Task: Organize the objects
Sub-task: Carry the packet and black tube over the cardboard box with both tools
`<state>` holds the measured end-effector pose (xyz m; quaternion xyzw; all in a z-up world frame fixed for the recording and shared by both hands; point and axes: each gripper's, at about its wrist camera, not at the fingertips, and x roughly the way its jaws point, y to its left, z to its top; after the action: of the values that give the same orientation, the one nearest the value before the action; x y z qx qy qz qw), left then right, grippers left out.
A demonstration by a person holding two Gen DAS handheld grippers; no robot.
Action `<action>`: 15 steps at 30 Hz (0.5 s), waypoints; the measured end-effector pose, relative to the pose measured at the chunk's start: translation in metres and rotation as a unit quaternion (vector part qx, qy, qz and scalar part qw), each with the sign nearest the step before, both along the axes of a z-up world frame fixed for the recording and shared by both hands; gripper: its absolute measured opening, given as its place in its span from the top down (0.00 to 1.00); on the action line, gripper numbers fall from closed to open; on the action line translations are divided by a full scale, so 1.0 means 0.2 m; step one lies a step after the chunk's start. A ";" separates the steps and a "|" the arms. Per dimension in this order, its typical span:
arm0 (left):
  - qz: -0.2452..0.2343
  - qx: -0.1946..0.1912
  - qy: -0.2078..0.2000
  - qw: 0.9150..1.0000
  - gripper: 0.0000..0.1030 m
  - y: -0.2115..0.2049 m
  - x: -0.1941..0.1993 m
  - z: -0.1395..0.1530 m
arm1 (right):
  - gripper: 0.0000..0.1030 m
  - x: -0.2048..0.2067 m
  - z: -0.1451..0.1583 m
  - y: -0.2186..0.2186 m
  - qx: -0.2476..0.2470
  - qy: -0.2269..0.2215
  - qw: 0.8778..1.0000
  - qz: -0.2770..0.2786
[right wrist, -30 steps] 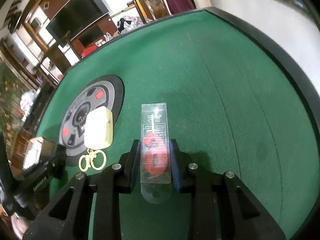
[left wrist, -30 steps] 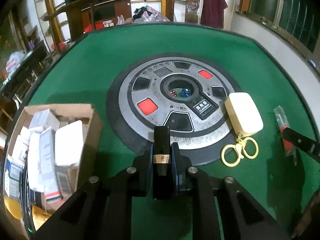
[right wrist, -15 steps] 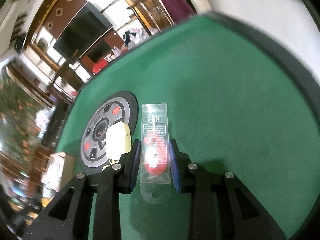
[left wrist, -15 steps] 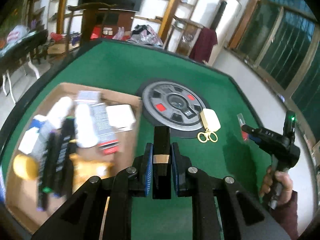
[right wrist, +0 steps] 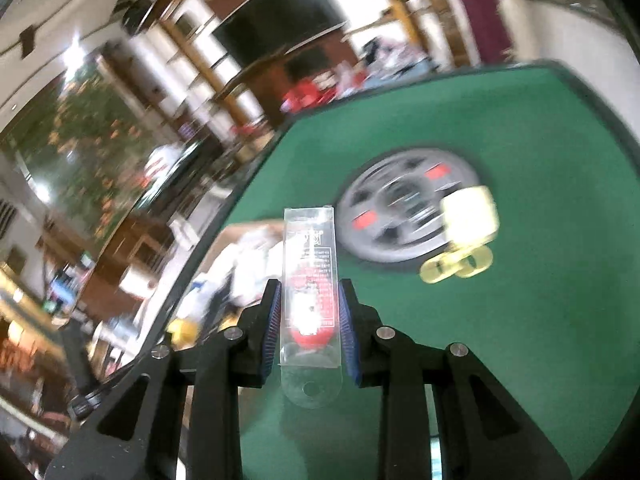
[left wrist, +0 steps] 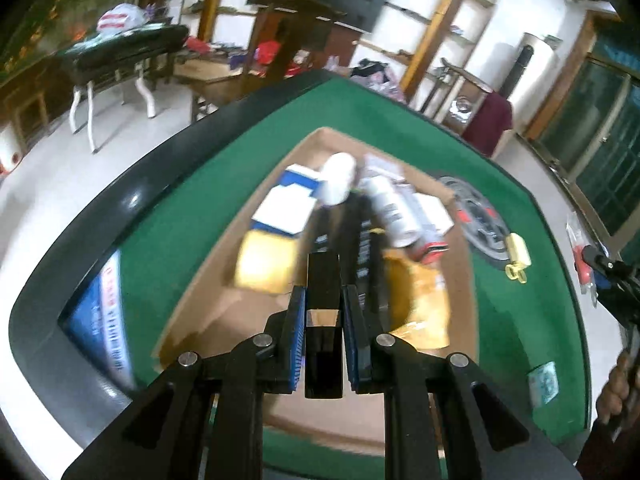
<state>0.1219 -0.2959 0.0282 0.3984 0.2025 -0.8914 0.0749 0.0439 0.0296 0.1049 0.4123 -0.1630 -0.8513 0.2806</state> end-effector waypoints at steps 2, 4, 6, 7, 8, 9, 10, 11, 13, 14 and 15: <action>0.004 -0.007 -0.004 1.000 0.86 -0.03 0.02 -0.03 | 0.75 0.02 -0.05 -0.13 -0.001 -0.014 1.000 0.025; 0.006 -0.018 -0.007 1.000 0.86 -0.05 0.02 -0.04 | 0.75 0.05 -0.12 -0.27 0.001 -0.029 0.998 0.050; 0.001 -0.024 -0.012 1.000 0.86 -0.05 0.01 -0.06 | 0.75 0.06 -0.19 -0.38 0.000 -0.050 0.996 0.075; -0.001 -0.028 -0.015 1.000 0.86 -0.05 0.01 -0.07 | 0.75 0.06 -0.20 -0.42 0.000 -0.056 0.995 0.083; -0.003 -0.030 -0.018 0.999 0.86 -0.05 0.00 -0.08 | 0.75 0.07 -0.23 -0.46 0.002 -0.061 0.994 0.089; -0.006 -0.031 -0.022 0.999 0.86 -0.05 -0.01 -0.09 | 0.75 0.08 -0.26 -0.50 0.005 -0.064 0.993 0.096; -0.008 -0.032 -0.026 0.999 0.86 -0.05 -0.02 -0.10 | 0.75 0.10 -0.28 -0.54 0.009 -0.067 0.992 0.104; -0.011 -0.032 -0.029 0.999 0.86 -0.05 -0.03 -0.12 | 0.75 0.11 -0.29 -0.56 0.012 -0.068 0.992 0.109; -0.016 -0.038 -0.029 0.999 0.86 -0.05 -0.04 -0.13 | 0.75 0.15 -0.31 -0.63 0.029 -0.066 0.990 0.119; -0.017 -0.044 -0.027 0.999 0.86 -0.04 -0.04 -0.12 | 0.75 0.16 -0.32 -0.66 0.041 -0.064 0.989 0.125; -0.017 -0.050 -0.026 0.998 0.86 -0.04 -0.04 -0.12 | 0.75 0.18 -0.34 -0.69 0.050 -0.063 0.989 0.128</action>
<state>0.1146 -0.3043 0.0033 0.4203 0.1490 -0.8910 0.0846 0.0803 -0.1089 0.0376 0.4958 -0.0837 -0.7879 0.3555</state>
